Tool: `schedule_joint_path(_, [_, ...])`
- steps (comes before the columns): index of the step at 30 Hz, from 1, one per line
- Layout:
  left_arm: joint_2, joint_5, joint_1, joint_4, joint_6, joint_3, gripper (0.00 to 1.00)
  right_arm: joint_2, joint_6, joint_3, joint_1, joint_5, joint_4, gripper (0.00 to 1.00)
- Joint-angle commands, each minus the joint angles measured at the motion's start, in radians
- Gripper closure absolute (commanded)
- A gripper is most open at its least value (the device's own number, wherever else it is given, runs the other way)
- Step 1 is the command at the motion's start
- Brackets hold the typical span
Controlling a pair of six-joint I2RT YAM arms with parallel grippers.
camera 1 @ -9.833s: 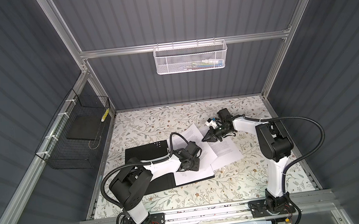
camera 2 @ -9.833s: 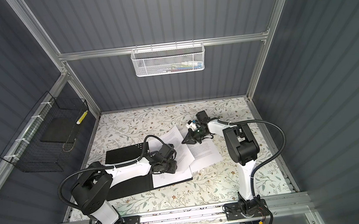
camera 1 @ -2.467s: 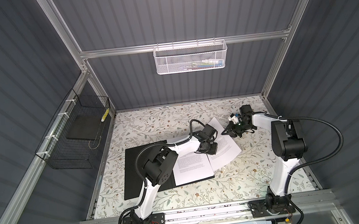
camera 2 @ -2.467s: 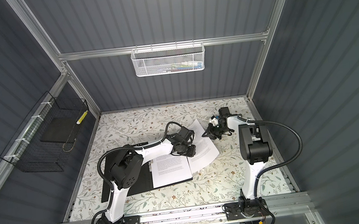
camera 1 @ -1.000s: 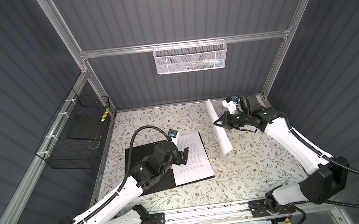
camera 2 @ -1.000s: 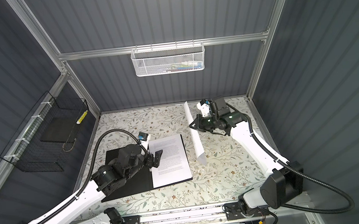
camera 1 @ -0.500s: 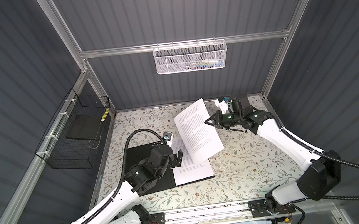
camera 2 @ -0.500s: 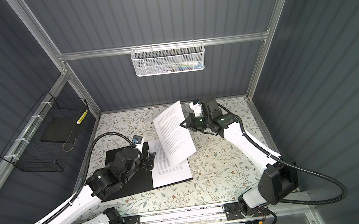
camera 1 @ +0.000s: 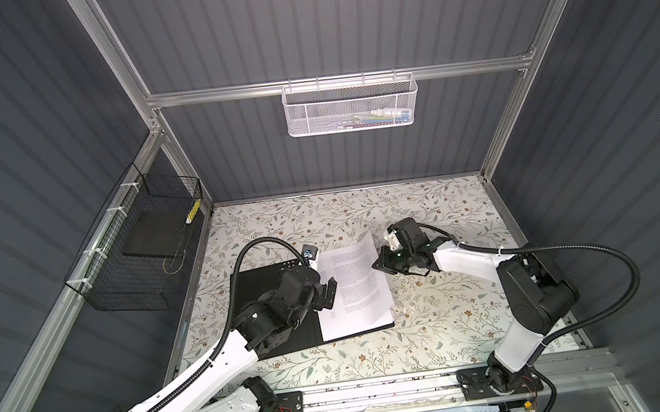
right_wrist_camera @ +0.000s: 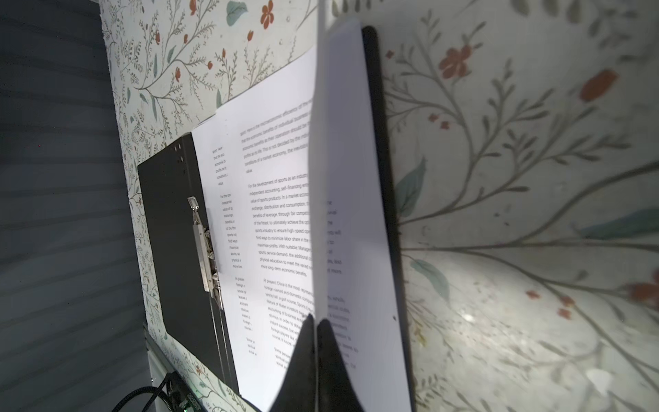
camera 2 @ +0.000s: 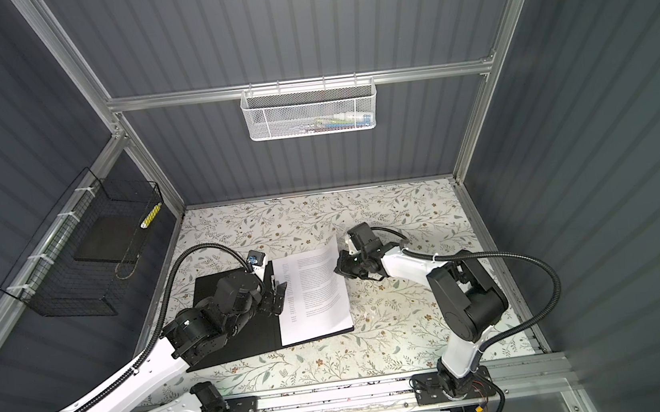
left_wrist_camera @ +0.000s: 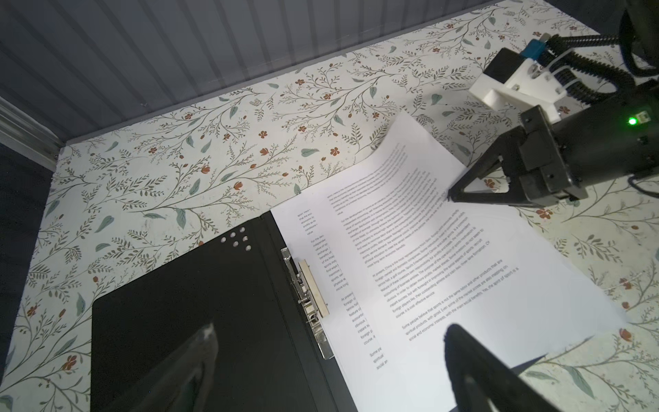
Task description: Put the files into the folder
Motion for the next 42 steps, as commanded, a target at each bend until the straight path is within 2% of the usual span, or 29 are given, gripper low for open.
schedule_joint_path(1, [0.001, -0.014, -0.004, -0.029, -0.021, -0.002, 0.00, 0.016, 0.028, 0.011, 0.018, 0.022, 0.088, 0.93])
schedule_joint_path(11, [0.024, -0.003, -0.005, -0.026, -0.021, -0.001, 0.00, 0.050, 0.086, -0.002, 0.053, 0.023, 0.133, 0.94])
schedule_joint_path(42, [0.056, -0.003, -0.005, -0.037, -0.031, 0.005, 0.00, 0.061, 0.083, -0.052, 0.073, 0.008, 0.158, 0.93])
